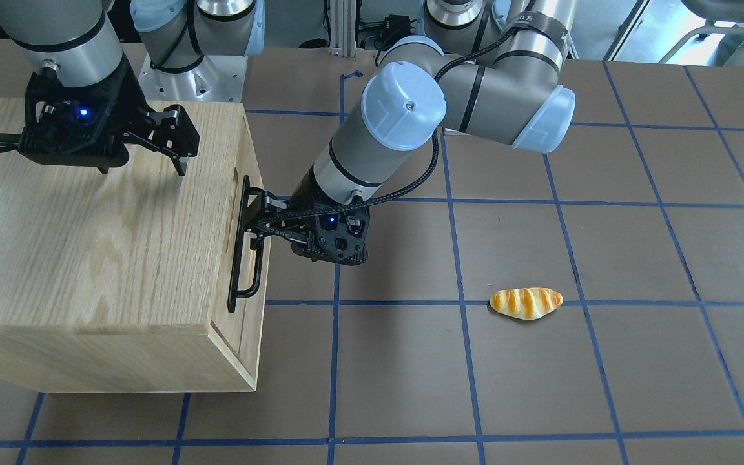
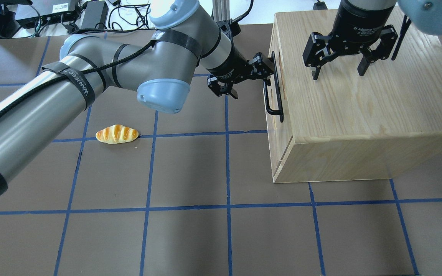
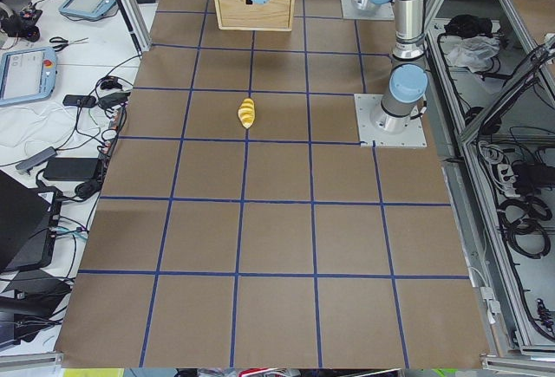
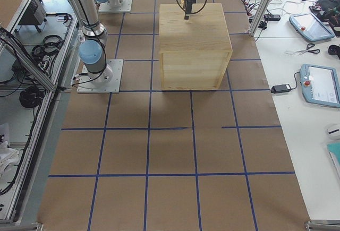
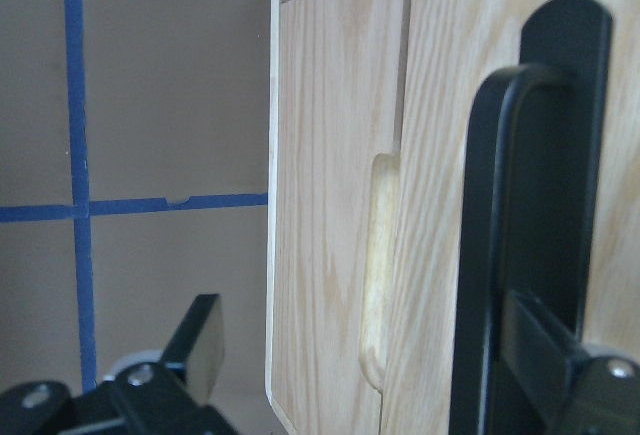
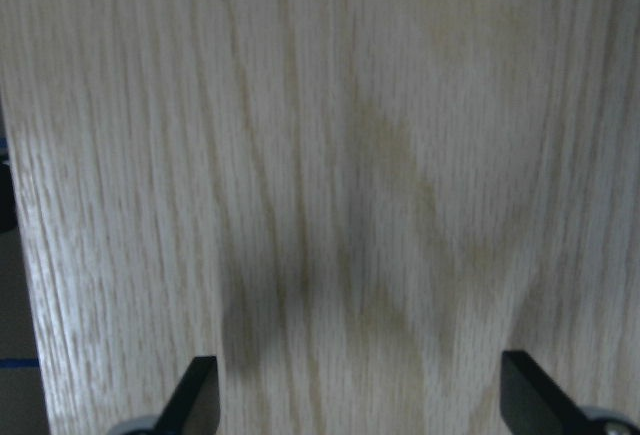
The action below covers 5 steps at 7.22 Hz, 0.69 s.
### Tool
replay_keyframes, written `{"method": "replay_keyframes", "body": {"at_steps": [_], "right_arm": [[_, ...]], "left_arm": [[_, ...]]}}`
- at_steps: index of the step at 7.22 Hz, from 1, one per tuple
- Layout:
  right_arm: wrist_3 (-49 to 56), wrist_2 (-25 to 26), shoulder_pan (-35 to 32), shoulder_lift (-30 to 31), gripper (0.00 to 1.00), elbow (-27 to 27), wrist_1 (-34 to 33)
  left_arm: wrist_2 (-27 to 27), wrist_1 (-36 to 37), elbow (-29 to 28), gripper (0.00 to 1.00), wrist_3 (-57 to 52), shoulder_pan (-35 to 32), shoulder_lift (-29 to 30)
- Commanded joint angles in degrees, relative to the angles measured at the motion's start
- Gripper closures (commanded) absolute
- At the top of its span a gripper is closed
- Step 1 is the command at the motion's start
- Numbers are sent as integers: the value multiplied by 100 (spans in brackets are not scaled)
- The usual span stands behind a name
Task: Open upper drawer
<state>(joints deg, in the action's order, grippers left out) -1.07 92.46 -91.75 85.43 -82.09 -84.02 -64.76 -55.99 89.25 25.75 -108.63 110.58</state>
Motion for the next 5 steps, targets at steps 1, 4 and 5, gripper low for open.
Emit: {"method": "replay_keyframes", "body": {"at_steps": [1,4,5], "right_arm": [[-7,0,0,0,0,-8,0],[-7,0,0,0,0,0,0],[-7,0,0,0,0,-8,0]], "left_arm": [[-19,9,31,0,-87,0,7],[-106,-26,40,0,-236,0,-19],[-228,-26,40,0,-263,0,-10]]}}
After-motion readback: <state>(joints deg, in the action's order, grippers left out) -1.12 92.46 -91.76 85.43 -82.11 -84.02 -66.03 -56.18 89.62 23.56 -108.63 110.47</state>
